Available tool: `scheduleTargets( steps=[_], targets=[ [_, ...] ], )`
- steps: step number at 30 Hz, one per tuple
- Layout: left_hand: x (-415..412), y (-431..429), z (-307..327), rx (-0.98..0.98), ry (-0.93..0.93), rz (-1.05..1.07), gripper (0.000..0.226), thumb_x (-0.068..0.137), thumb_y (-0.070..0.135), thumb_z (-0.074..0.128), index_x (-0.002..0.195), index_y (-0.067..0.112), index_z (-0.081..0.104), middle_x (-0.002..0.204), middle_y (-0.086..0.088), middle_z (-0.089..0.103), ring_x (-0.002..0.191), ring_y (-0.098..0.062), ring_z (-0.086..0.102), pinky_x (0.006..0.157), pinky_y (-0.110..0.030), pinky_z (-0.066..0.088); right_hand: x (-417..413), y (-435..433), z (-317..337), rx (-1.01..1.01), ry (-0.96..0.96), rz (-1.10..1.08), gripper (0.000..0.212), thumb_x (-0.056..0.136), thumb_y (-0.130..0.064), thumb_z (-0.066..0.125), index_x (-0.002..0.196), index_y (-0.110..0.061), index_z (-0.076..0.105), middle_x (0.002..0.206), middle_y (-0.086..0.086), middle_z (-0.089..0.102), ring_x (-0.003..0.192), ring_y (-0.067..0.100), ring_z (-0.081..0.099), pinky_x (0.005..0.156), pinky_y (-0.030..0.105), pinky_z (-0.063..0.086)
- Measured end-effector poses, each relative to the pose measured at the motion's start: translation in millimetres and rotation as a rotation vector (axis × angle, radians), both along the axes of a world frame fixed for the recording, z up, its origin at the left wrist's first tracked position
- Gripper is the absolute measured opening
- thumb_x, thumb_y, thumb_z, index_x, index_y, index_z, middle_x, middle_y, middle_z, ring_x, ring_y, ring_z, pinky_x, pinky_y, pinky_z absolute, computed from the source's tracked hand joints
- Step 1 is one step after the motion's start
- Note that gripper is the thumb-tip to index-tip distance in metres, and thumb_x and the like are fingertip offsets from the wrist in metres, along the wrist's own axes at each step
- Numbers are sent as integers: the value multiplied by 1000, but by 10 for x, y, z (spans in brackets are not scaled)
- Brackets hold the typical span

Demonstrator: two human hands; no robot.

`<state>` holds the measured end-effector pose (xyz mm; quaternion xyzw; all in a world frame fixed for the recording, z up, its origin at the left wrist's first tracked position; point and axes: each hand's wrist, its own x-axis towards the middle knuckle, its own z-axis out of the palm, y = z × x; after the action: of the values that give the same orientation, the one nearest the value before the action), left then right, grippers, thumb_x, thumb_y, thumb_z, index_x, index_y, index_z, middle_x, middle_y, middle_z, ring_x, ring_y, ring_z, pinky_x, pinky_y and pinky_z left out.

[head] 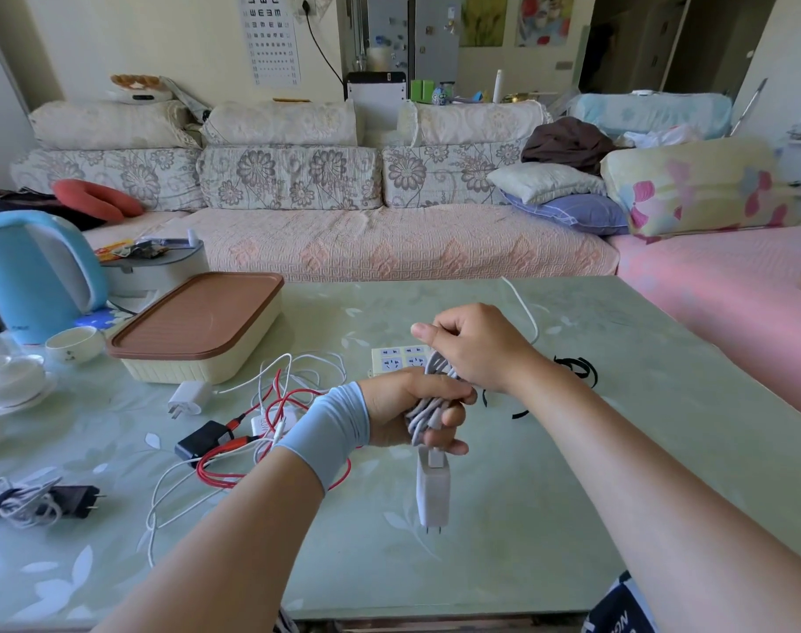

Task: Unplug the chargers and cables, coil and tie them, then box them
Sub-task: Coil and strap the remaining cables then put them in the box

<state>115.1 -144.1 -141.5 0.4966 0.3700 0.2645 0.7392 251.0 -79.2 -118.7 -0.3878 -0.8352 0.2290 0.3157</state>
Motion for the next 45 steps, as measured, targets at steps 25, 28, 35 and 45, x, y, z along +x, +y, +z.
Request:
scheduleTargets(
  steps=[25, 28, 35, 45],
  targets=[
    [-80, 323, -161, 81, 211, 416, 23, 94, 36, 57, 88, 14, 61, 66, -3, 59, 64, -27, 66, 65, -30, 54, 367, 646, -815, 34, -838, -210, 36, 92, -16, 57, 119, -38, 65, 133, -1, 56, 126, 22, 50, 95, 30, 42],
    [-104, 283, -178, 116, 175, 461, 22, 95, 30, 58, 91, 9, 60, 59, -4, 50, 51, -25, 58, 72, -39, 57, 297, 634, -832, 98, -863, -260, 20, 91, -24, 60, 107, -28, 72, 123, 2, 60, 119, 25, 51, 92, 32, 43],
    [-177, 310, -227, 151, 204, 614, 18, 92, 17, 63, 81, 8, 52, 51, -2, 40, 38, -17, 35, 66, -36, 54, 144, 425, -675, -113, -171, -186, 10, 100, -20, 44, 97, -24, 52, 84, 3, 63, 68, 24, 58, 68, 36, 49],
    [-282, 213, -194, 136, 125, 513, 14, 92, 17, 63, 87, 7, 56, 55, -4, 41, 40, -21, 39, 67, -37, 50, 37, 225, -227, -80, 229, -188, 34, 96, -4, 48, 112, -18, 74, 87, -12, 58, 71, 13, 60, 75, 24, 46]
  ],
)
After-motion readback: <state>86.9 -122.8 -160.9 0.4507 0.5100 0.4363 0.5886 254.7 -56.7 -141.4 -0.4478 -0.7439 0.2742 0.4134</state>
